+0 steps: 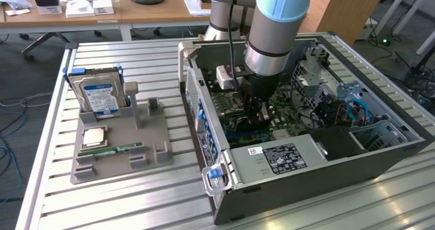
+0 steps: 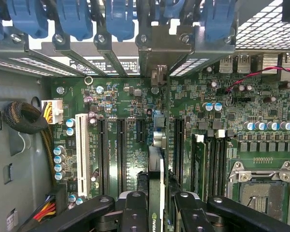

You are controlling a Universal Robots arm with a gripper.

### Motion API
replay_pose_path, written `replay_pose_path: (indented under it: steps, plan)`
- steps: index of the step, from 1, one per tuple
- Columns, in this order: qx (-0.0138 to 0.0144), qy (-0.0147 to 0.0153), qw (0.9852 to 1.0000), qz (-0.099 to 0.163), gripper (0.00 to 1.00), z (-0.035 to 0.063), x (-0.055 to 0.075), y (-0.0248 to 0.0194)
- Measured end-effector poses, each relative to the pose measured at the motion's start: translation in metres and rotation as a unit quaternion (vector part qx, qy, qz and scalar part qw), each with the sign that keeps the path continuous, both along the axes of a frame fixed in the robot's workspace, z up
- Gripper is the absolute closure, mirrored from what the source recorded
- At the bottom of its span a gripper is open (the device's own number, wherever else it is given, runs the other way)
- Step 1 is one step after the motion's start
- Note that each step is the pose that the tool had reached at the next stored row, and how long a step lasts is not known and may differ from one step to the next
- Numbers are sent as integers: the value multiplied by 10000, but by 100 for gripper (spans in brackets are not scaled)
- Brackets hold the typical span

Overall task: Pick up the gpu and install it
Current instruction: 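Insert the gpu into the slot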

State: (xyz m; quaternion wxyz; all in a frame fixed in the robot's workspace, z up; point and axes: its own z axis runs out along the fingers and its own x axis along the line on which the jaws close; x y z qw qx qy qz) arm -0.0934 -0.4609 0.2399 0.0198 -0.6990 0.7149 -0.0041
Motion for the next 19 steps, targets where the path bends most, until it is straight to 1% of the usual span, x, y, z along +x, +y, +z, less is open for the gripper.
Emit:
replay_pose_path:
  steps: [19]
  plan:
    - [0, 0, 10000, 0, 74, -3, 0, 0]
